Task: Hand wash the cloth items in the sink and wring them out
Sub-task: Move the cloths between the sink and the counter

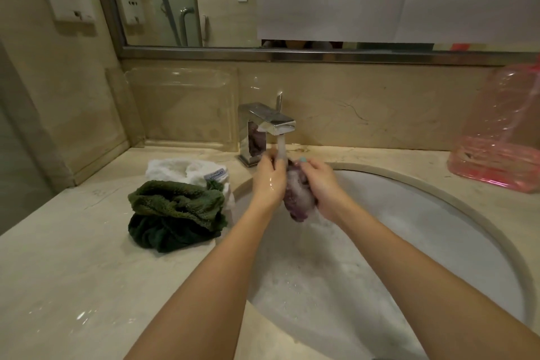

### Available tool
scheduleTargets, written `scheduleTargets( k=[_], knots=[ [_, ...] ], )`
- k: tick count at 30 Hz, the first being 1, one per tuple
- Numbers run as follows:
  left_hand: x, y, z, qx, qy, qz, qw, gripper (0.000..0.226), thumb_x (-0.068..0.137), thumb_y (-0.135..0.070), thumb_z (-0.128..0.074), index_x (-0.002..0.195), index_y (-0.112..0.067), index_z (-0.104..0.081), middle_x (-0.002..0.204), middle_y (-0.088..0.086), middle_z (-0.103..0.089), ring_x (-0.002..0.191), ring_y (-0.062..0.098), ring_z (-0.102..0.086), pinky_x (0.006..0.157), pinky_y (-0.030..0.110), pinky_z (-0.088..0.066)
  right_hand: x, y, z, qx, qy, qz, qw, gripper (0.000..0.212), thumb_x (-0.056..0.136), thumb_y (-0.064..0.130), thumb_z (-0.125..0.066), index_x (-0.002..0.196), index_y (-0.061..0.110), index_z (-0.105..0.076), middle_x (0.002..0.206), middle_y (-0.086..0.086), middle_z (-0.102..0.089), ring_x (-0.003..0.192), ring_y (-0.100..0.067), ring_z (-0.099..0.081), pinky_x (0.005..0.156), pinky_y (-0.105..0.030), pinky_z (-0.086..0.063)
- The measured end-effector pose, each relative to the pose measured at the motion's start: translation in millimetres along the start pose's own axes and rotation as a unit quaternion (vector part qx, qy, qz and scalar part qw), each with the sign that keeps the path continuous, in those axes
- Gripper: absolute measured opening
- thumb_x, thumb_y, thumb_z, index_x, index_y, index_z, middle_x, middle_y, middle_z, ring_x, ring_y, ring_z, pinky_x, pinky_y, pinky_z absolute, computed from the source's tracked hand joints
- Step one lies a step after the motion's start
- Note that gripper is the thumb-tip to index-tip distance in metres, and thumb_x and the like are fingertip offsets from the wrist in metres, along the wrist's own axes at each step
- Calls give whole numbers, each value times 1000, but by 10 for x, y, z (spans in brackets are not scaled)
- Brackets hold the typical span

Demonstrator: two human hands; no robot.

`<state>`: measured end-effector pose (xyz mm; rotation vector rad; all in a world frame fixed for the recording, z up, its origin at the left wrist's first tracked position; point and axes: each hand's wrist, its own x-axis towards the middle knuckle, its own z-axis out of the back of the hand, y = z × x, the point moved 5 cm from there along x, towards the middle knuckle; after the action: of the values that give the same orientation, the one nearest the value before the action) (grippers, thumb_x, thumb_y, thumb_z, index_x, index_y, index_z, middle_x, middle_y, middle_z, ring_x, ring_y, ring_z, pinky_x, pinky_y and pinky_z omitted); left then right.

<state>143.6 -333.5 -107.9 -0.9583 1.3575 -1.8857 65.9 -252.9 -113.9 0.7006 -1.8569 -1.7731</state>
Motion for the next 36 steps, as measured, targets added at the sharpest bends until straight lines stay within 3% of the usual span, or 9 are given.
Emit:
scheduleTargets(
  k=[4, 9, 12, 14, 18, 25, 28, 30, 36],
  knots=[
    [-10, 39, 38, -43, -47, 70, 996, 26, 105, -19, -37, 120, -4, -51, 103, 6, -55, 96, 23, -56, 77, 29, -41, -86, 25, -216, -75, 7, 40, 996, 28, 102, 19, -44, 103, 2, -66, 82, -7, -64, 80, -24, -62, 67, -29, -47],
    [-168, -6, -159, -39, 9, 90, 995, 40, 103, -33, -34, 81, -11, -59, 86, 18, -64, 73, 31, -65, 56, 29, -53, 64, 121, -57, -132, -128, 54, 981, 38, 93, 7, -43, 55, 12, -42, 57, -5, -44, 61, -22, -38, 62, -31, -31],
    [-235, -53, -246, -49, 51, 79, 994, 44, 99, -37, -40, 66, -13, -54, 67, 17, -62, 70, 35, -66, 68, 42, -56, 107, 122, 65, -101, -160, 34, 981, 39, 92, 7, -41, 54, 13, -38, 55, -3, -41, 62, -21, -38, 64, -33, -32],
    [-214, -117, -183, -26, 45, 60, 997, 40, 99, -25, -42, 62, -14, -50, 59, 9, -54, 65, 28, -56, 64, 33, -46, 43, 138, 60, -129, -146, 53, 979, 38, 95, 10, -39, 57, 13, -40, 58, -4, -44, 62, -22, -43, 61, -31, -35],
    [-95, -99, 59, -25, -18, 77, 997, 32, 96, -10, -43, 67, -13, -55, 74, 11, -60, 78, 27, -57, 69, 35, -42, -87, 158, -139, -181, -71, 102, 976, 41, 96, 10, -42, 56, 17, -38, 54, 2, -40, 52, -13, -35, 44, -22, -28],
    [-307, -204, -192, -121, 74, 86, 986, 36, 102, -22, -45, 70, -10, -57, 63, 7, -62, 53, 12, -61, 52, 19, -48, 165, 30, 268, -167, -133, 53, 975, 39, 102, 26, -40, 66, 14, -49, 69, -6, -54, 73, -26, -53, 69, -33, -41],
    [-152, -105, -18, -177, 8, 107, 978, 32, 103, -28, -45, 88, -7, -64, 86, 14, -71, 78, 25, -69, 75, 36, -56, 197, -182, 222, -129, -41, -63, 989, 54, 99, 56, -34, 110, 11, -62, 107, -9, -68, 100, -27, -63, 91, -41, -52],
    [-55, -21, 144, -188, -30, 113, 975, 32, 103, -32, -44, 92, -8, -63, 98, 18, -70, 90, 31, -69, 84, 41, -56, 115, -267, 177, -57, 59, -146, 986, 57, 96, 61, -38, 118, 15, -63, 106, -5, -68, 99, -22, -63, 86, -37, -53],
    [36, 102, 203, -301, -40, 145, 942, 22, 99, -20, -54, 79, -11, -51, 81, 12, -61, 74, 24, -61, 73, 39, -52, -77, -267, 167, 25, 223, -182, 957, 36, 93, 21, -62, 127, 10, -56, 121, -18, -65, 114, -34, -62, 86, -52, -55]
  ],
)
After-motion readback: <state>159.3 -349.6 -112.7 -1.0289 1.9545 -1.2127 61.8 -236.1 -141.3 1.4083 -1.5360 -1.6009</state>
